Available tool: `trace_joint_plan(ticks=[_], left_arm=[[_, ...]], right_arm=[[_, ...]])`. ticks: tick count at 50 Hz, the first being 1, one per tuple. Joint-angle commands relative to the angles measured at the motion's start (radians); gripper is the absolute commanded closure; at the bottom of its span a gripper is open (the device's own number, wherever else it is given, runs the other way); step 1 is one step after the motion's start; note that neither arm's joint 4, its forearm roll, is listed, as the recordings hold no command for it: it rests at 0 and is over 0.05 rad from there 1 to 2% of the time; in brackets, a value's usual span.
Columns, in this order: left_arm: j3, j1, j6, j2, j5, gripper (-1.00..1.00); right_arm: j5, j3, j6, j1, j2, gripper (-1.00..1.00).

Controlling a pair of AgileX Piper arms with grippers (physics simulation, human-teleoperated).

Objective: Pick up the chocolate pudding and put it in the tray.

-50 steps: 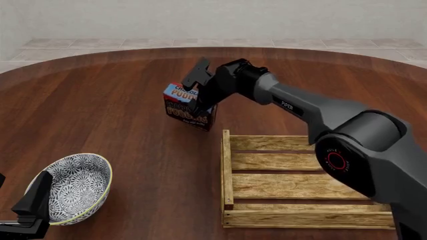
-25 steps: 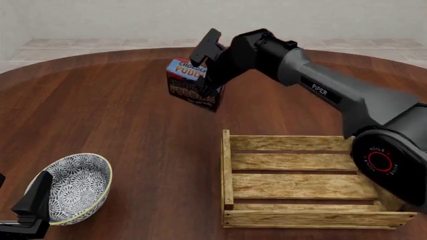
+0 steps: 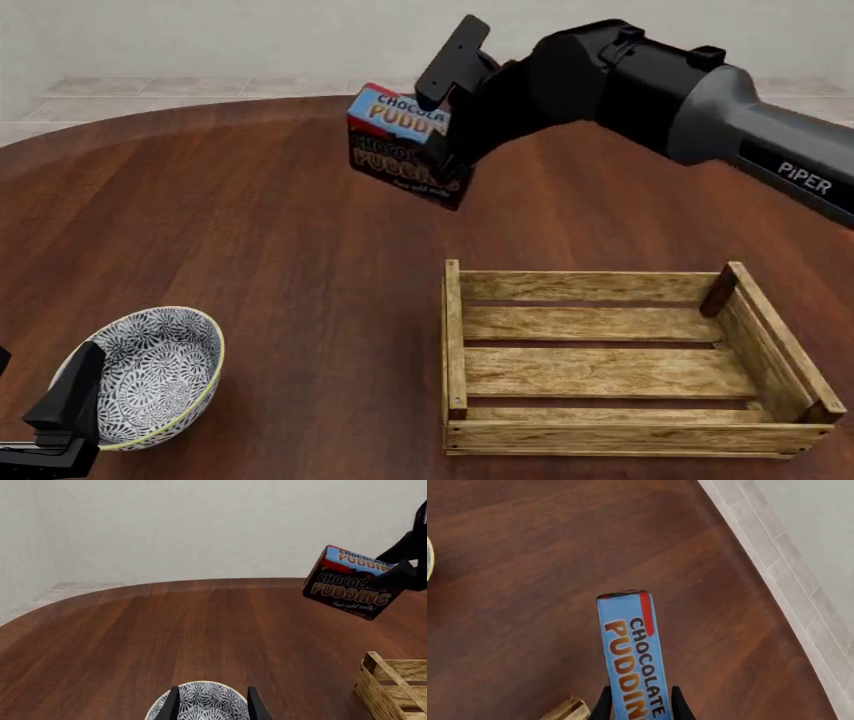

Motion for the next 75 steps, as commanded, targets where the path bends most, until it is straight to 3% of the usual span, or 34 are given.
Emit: trace_joint_plan(ticks=[1, 14, 33, 75], left_arm=[[0.0, 0.0, 0.0, 0.0, 0.0, -1.0], [0.0, 0.0, 0.0, 0.0, 0.0, -1.0], [0.0, 0.0, 0.0, 0.0, 0.0, -1.0], [0.0, 0.0, 0.0, 0.0, 0.0, -1.0]], right_arm=[[-0.042, 0.149, 0.02, -0.011, -0.142, 1.0], [-0.086, 0.314, 0.017, -0.026, -0.27, 1.0], [-0.097, 0.45, -0.004, -0.061, -0.376, 1.0], [-0.118, 0.693, 0.015, -0.095, -0.587, 1.0]])
